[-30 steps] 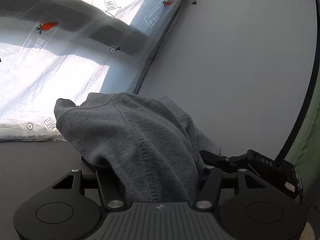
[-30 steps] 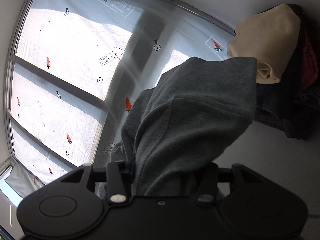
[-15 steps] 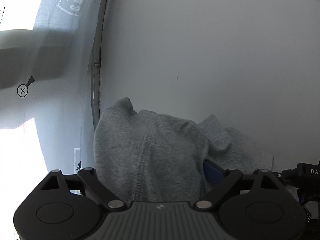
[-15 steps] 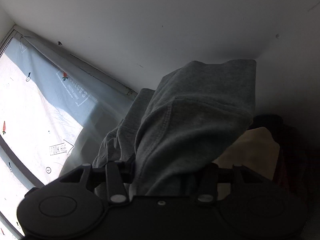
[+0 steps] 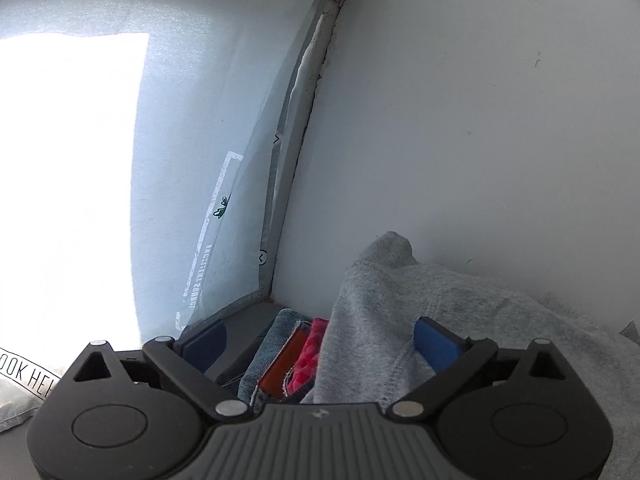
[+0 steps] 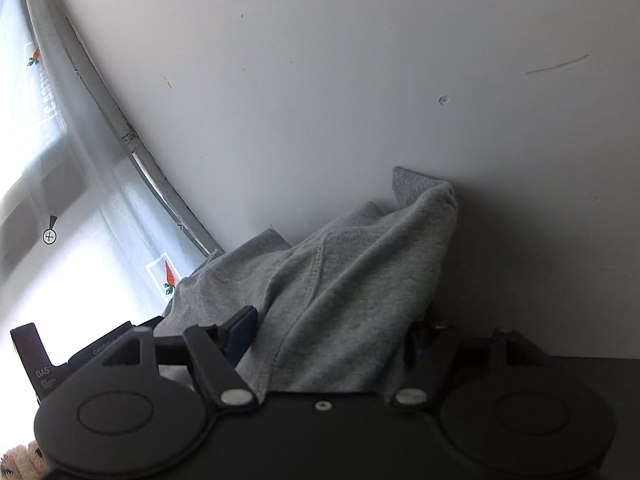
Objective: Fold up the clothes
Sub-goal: 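Lower the folded hoodie onto the clothes stack and open both grippers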
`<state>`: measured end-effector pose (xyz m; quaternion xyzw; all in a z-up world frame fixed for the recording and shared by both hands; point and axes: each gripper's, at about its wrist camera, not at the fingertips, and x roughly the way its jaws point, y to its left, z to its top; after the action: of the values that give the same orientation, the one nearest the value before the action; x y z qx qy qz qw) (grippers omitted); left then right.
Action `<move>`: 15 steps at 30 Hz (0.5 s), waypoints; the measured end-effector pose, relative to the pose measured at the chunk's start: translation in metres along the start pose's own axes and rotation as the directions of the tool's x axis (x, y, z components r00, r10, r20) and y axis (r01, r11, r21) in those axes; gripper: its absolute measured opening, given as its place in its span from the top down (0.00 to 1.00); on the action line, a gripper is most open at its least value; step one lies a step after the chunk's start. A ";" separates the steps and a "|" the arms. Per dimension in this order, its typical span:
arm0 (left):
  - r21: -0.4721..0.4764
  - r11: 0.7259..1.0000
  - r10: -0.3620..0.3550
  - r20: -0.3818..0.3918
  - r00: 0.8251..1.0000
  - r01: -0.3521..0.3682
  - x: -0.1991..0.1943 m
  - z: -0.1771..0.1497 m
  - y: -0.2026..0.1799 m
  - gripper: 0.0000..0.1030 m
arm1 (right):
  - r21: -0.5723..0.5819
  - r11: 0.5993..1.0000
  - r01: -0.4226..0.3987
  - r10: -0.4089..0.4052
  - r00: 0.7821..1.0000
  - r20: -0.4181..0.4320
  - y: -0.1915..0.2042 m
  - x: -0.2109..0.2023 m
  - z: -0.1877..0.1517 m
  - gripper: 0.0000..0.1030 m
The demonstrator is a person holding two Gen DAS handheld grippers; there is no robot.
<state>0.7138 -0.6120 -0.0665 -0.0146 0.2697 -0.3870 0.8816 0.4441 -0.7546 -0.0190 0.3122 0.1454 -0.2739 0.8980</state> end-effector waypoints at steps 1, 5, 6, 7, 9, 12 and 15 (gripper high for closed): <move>0.004 1.000 0.013 -0.001 1.000 -0.013 -0.002 -0.002 -0.002 0.03 | -0.007 0.999 0.034 -0.034 0.999 0.017 0.002 -0.005 0.003 0.30; 0.050 0.995 0.080 0.018 0.997 -0.081 0.000 0.002 -0.003 0.03 | -0.259 0.950 0.172 -0.118 0.970 0.212 0.010 -0.036 0.007 0.33; 0.038 0.996 0.085 0.018 0.996 -0.086 0.000 0.001 -0.003 0.03 | -0.312 0.935 0.171 -0.096 0.966 0.242 0.010 -0.041 0.007 0.42; 0.026 0.996 0.090 0.018 0.996 -0.090 0.000 0.001 -0.003 0.03 | -0.347 0.924 0.162 -0.072 0.963 0.259 0.012 -0.043 0.006 0.46; -0.002 0.993 0.118 0.016 0.993 -0.118 0.007 0.009 0.003 0.02 | -0.390 0.918 0.073 0.022 0.972 0.235 0.018 -0.039 0.005 0.55; 0.014 0.988 0.155 0.030 0.987 -0.156 0.002 0.008 -0.002 0.02 | -0.358 0.933 -0.046 0.074 0.995 0.063 0.017 -0.010 -0.008 0.56; 0.067 0.980 0.182 0.064 0.981 -0.186 -0.017 0.009 -0.008 0.03 | -0.358 0.934 -0.021 0.019 1.000 -0.011 0.015 0.003 -0.014 0.52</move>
<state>0.7033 -0.6069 -0.0494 0.0314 0.2303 -0.3129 0.9209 0.4545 -0.7369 -0.0235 0.1461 0.1929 -0.2326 0.9420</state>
